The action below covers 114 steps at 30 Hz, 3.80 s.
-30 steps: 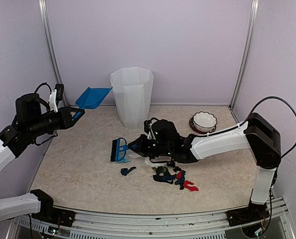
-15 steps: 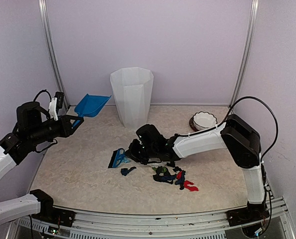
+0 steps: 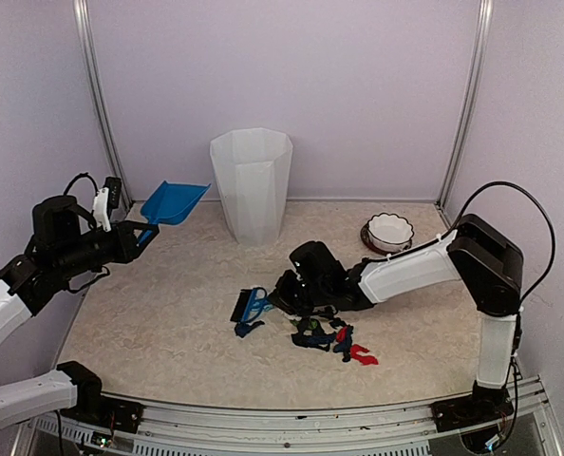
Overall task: Sweep away the paper scraps from the table
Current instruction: Sweep the paper scraps at the center of the board.
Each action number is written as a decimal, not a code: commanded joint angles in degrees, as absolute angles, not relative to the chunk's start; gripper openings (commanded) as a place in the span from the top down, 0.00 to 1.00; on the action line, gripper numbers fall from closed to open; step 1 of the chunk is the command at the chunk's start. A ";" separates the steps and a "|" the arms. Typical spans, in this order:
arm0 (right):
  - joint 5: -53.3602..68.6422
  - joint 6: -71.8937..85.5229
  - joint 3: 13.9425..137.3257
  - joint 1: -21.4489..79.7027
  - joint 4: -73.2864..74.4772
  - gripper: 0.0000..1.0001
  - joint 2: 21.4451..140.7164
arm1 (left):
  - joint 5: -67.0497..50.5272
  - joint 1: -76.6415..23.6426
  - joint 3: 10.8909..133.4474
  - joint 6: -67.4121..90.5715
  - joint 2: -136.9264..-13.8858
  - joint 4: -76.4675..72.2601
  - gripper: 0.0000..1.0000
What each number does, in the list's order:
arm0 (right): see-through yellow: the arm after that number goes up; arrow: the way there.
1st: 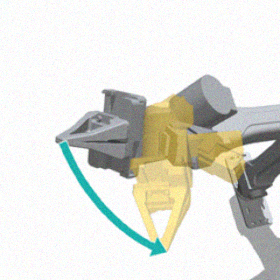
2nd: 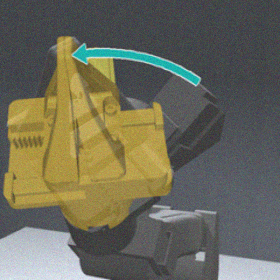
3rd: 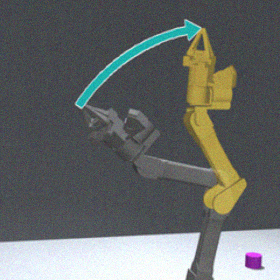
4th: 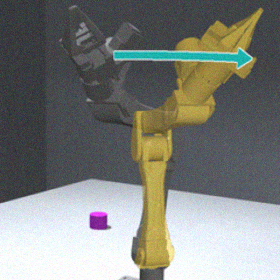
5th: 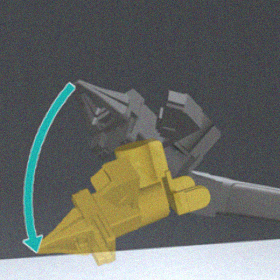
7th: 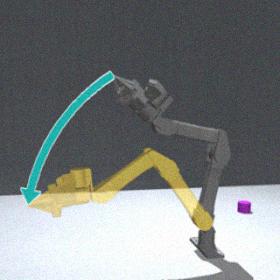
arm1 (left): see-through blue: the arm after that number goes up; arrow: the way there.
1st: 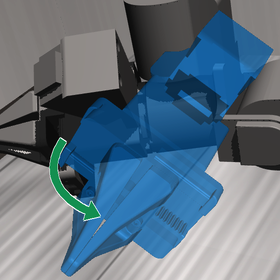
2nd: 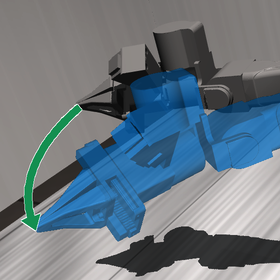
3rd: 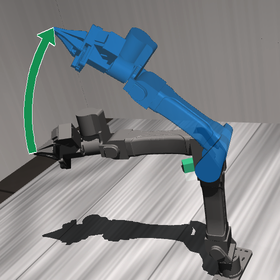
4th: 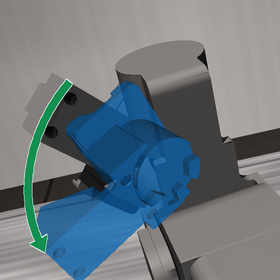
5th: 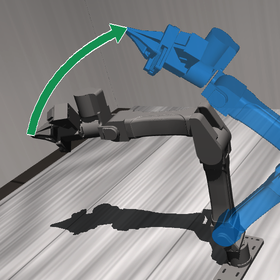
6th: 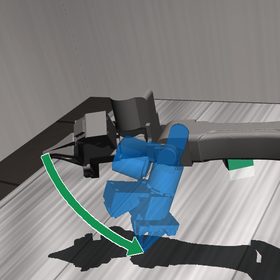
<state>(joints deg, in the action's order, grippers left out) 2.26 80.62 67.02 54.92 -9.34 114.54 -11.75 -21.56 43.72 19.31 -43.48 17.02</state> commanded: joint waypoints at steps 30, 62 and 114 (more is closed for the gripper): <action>5.92 58.65 58.16 60.11 -10.21 1.00 92.48 | -10.21 -21.23 43.09 19.24 -42.36 16.99 1.00; -13.54 61.71 55.00 59.68 15.28 1.00 88.66 | -10.31 -21.26 43.04 19.24 -42.30 17.19 1.00; 8.15 73.02 85.81 63.71 -5.15 1.00 128.65 | -10.67 -21.27 42.90 19.42 -41.88 17.21 1.00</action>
